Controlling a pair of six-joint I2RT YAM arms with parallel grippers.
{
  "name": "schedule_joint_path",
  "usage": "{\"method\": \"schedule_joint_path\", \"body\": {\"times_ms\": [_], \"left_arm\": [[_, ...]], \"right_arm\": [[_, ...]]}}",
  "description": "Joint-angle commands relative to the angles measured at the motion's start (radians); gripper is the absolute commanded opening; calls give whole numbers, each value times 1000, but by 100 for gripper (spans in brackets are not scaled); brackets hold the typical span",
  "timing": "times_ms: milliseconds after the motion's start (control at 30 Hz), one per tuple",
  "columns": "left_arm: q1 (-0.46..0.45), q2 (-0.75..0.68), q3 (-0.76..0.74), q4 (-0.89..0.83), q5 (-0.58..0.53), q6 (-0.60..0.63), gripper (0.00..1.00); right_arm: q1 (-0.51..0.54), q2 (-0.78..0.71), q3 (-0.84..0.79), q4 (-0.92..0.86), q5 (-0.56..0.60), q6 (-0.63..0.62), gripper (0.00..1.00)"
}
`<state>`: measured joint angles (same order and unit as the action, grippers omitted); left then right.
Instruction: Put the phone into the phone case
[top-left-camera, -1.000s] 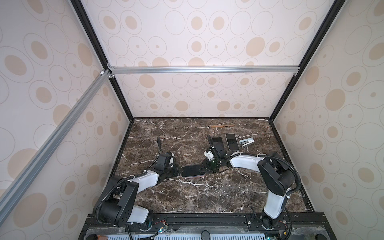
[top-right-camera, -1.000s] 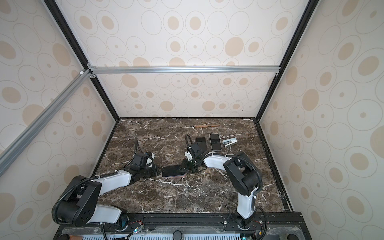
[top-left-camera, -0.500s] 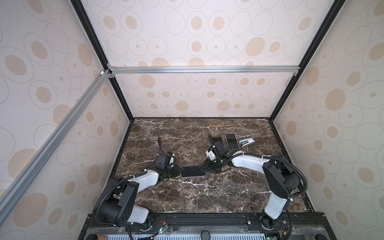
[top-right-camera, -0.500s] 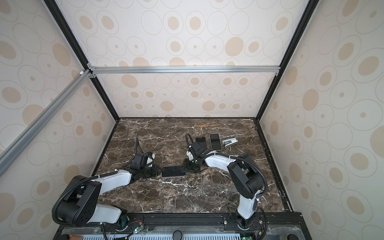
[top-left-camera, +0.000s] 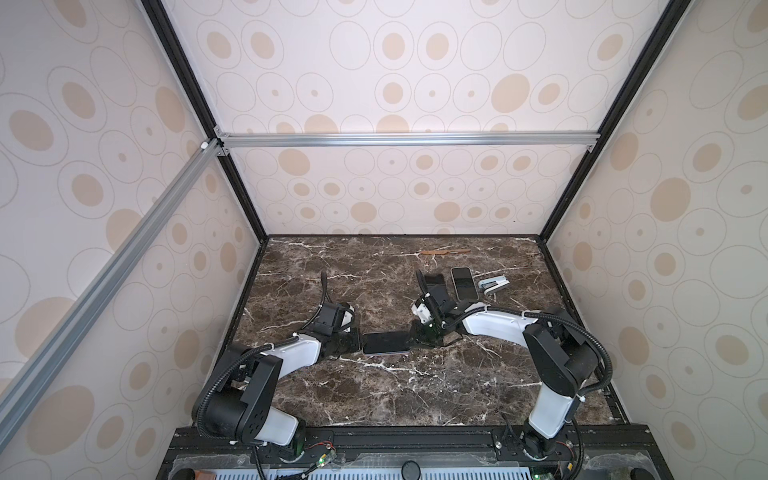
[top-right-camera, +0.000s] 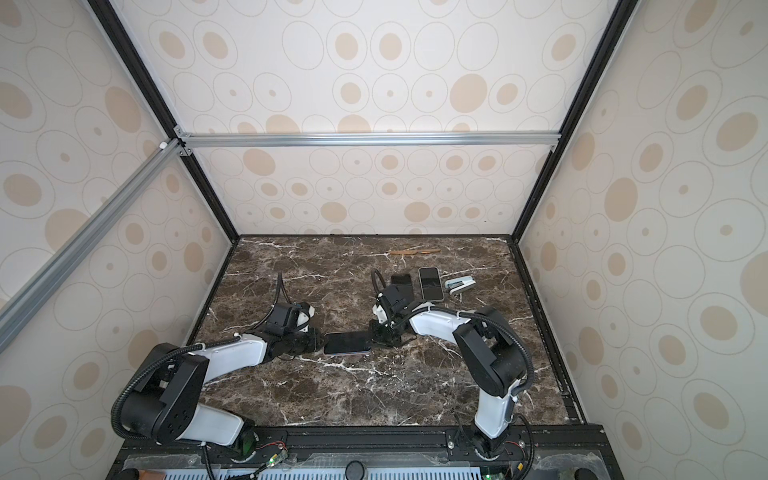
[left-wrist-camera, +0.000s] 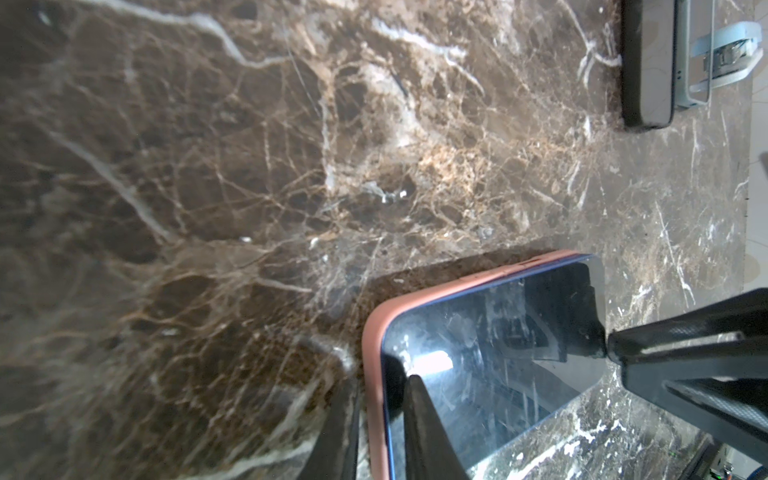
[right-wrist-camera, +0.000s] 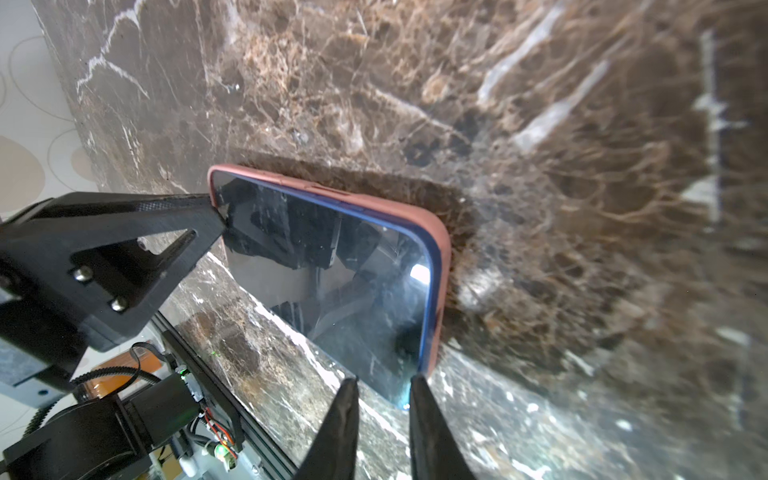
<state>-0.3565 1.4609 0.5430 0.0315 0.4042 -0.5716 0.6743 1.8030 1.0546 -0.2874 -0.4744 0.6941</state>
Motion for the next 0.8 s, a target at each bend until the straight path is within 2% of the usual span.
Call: {"method": "schedule_joint_path", "body": {"times_ms": [0,367,567,767], "left_arm": [[-15,17,2,-20,10,-2,20],[-36,-19,-52,-6,20,-37,19],[-36,-92,-62,-43,-87,-27,21],[-36,-52,-46,-42,-58,-10,21]], "right_arm": [[18,33,18,1,-23,0,20],[48,72,20,41,-33,25,16],[44,-17,64,-80,80,-33,20],[37,-66,85,-197,175,-105,21]]}}
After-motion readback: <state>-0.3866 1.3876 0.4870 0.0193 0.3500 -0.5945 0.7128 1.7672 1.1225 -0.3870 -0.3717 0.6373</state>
